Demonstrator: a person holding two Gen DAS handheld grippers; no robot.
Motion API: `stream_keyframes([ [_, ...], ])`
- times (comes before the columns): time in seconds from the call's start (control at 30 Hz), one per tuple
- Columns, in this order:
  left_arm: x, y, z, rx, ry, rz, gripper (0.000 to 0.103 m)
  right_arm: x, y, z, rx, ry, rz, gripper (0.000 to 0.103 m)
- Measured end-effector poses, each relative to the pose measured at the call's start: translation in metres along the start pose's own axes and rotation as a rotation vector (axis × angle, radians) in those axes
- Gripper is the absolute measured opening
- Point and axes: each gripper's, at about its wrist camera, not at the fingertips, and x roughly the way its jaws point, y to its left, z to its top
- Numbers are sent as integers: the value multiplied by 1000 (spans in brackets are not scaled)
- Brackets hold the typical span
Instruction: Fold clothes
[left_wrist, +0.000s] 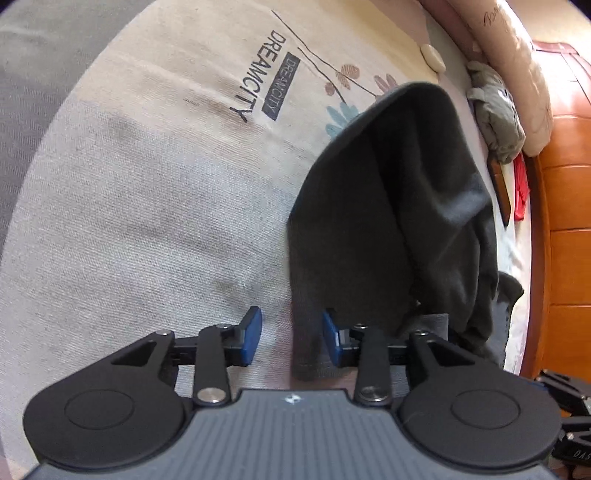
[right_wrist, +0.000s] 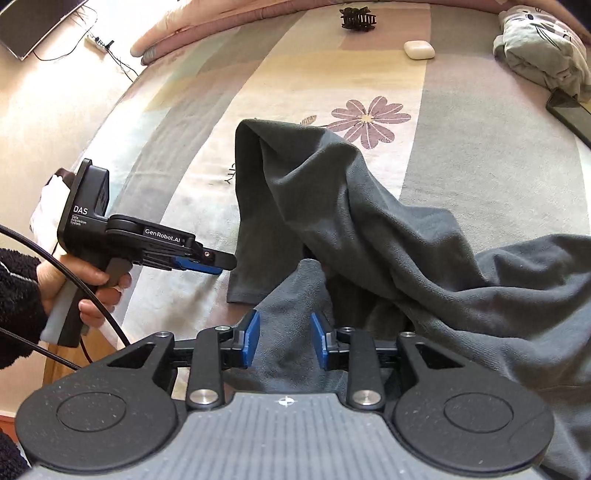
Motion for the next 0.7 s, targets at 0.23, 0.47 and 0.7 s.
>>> stream_keyframes([
  [0.23,16,-7,8,18,-21,-95,40,3,1,3,9,-12,9,35],
  [0.47,17,16,-18,-109,-33,-192,34,5,3,6,11,-23,21,35],
  [0.7,27,0,-12,-37,-28,-129,2,13,11,8,4,-18,20,35],
])
